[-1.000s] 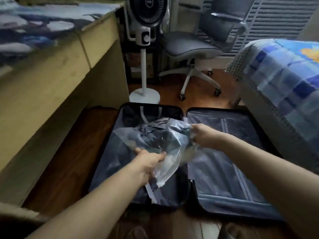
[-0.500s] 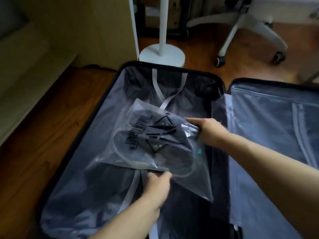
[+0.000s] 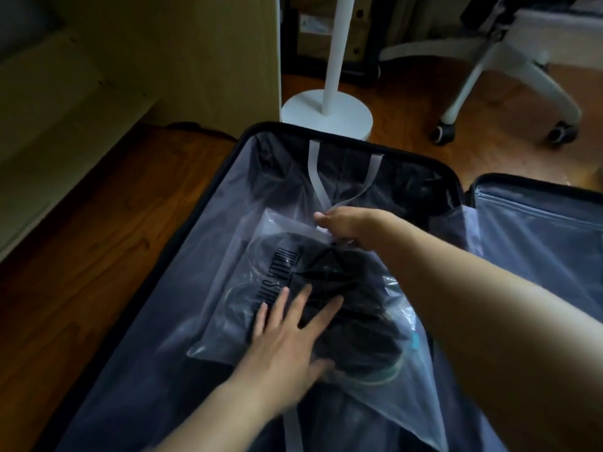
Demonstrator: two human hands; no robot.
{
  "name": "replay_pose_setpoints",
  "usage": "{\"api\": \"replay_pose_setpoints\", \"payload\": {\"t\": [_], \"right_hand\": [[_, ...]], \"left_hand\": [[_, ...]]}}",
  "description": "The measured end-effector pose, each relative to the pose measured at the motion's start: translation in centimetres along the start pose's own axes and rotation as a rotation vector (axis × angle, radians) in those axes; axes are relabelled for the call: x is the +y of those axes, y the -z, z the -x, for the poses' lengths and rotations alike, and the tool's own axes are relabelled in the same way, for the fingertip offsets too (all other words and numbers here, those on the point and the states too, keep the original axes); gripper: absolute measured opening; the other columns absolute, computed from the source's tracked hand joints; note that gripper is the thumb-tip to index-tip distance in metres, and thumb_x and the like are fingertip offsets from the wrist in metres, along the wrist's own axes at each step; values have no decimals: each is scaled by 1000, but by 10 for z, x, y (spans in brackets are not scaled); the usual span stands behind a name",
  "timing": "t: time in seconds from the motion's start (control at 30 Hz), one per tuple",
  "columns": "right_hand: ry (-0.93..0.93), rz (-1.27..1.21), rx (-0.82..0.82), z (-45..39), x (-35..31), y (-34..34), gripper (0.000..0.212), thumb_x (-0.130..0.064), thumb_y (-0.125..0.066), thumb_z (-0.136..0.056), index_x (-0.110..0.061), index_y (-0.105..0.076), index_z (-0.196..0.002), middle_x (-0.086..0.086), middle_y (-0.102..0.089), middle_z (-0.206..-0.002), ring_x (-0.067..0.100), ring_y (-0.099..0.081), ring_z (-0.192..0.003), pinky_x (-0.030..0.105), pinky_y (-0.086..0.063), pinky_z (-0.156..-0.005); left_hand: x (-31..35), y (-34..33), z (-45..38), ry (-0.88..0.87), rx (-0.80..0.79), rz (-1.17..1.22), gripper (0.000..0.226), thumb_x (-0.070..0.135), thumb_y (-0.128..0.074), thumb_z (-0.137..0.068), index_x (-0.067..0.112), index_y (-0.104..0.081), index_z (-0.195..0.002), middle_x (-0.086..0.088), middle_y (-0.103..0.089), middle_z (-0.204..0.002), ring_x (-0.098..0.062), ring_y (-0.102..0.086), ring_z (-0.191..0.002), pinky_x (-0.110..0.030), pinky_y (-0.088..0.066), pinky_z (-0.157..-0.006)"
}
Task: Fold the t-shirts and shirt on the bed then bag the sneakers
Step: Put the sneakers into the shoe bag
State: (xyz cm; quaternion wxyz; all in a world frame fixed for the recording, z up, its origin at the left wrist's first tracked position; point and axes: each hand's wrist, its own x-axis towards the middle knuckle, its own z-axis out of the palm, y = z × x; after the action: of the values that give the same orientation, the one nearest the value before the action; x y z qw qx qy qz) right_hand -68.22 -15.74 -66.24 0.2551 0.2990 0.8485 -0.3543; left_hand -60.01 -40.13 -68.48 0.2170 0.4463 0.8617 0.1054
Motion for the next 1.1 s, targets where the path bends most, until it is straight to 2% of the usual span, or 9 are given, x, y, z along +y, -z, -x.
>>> {"api": "replay_pose_setpoints", "payload": {"t": [0.07, 0.13, 0.23, 0.33, 0.43, 0.53, 0.77, 0.97, 1.1], "right_hand": [[-64, -1, -25, -11, -8, -8, 65, -54, -32, -106, -2, -49, -140, 21, -60, -114, 31, -62, -91, 33, -42, -78], [-81, 8, -18, -13, -11, -15, 65, -51, -32, -107, -4, -41, -150, 19, -44, -151, 31, -47, -136, 34, -36, -103], [-60, -135, 25, -13, -10, -21, 36, -40, -44, -104, -10, -63, -108, 13, -62, -106, 26, -61, -94, 32, -45, -86], [46, -840, 253, -4, -9, -9, 18, -10, -60, -92, -13, -65, -74, 5, -60, -62, 17, -53, -53, 24, -43, -58], [174, -1579, 309, 29, -16, 15, 7, -18, -71, -92, -12, -72, -90, 1, -66, -71, 14, -59, -63, 27, -56, -72], [120, -1897, 196, 66, -14, 23, 8, -10, -69, -93, -3, -67, -92, 8, -65, -78, 17, -65, -71, 44, -61, -85], [-221, -1895, 136, 109, -6, -39, 13, 11, -49, -92, 6, -57, -99, 21, -65, -99, 26, -68, -90, 41, -63, -63], [-167, -1948, 396, 97, -6, -50, 51, 18, -23, -92, -5, -58, -122, 11, -55, -79, 11, -47, -49, 21, -51, -43], [-110, -1720, 619, 88, -6, -45, 26, -4, -47, -104, -7, -59, -127, 8, -61, -86, 5, -43, -39, 22, -47, -43]], "left_hand": [[0, 0, -1, 2, 7, 1, 90, 56, -50, -98, 68, 32, -134, 7, 24, -166, -25, 26, -152, -52, 8, -124], [-1, -6, -1, 9, 45, -14, 93, 56, -51, -97, 68, 33, -133, 6, 24, -166, -27, 25, -153, -51, 9, -123], [-1, -17, 1, -6, 152, -82, 105, 61, -71, -80, 60, 6, -152, -7, -5, -170, -40, -10, -155, -59, -18, -120], [2, -30, 11, 38, 200, -83, 117, 63, -82, -59, 39, -26, -159, -17, -33, -162, -41, -37, -145, -61, -38, -111], [2, -42, 22, 18, 266, -95, 108, 67, -67, -68, 37, -20, -161, -18, -24, -165, -42, -26, -150, -62, -25, -111], [7, -48, 30, 66, 233, -51, 97, 65, -54, -73, 36, -22, -161, -19, -25, -164, -43, -28, -149, -68, -33, -110], [23, -50, 31, 132, 231, -17, 90, 58, -48, -73, 32, -33, -158, -19, -31, -162, -42, -33, -148, -62, -27, -110], [25, -55, 33, 76, 276, -49, 101, 52, -69, -66, 35, -29, -158, -17, -34, -161, -40, -37, -146, -63, -41, -108], [27, -56, 28, 97, 234, -71, 113, 50, -85, -56, 34, -35, -156, -16, -42, -157, -39, -46, -140, -61, -49, -100]]}}
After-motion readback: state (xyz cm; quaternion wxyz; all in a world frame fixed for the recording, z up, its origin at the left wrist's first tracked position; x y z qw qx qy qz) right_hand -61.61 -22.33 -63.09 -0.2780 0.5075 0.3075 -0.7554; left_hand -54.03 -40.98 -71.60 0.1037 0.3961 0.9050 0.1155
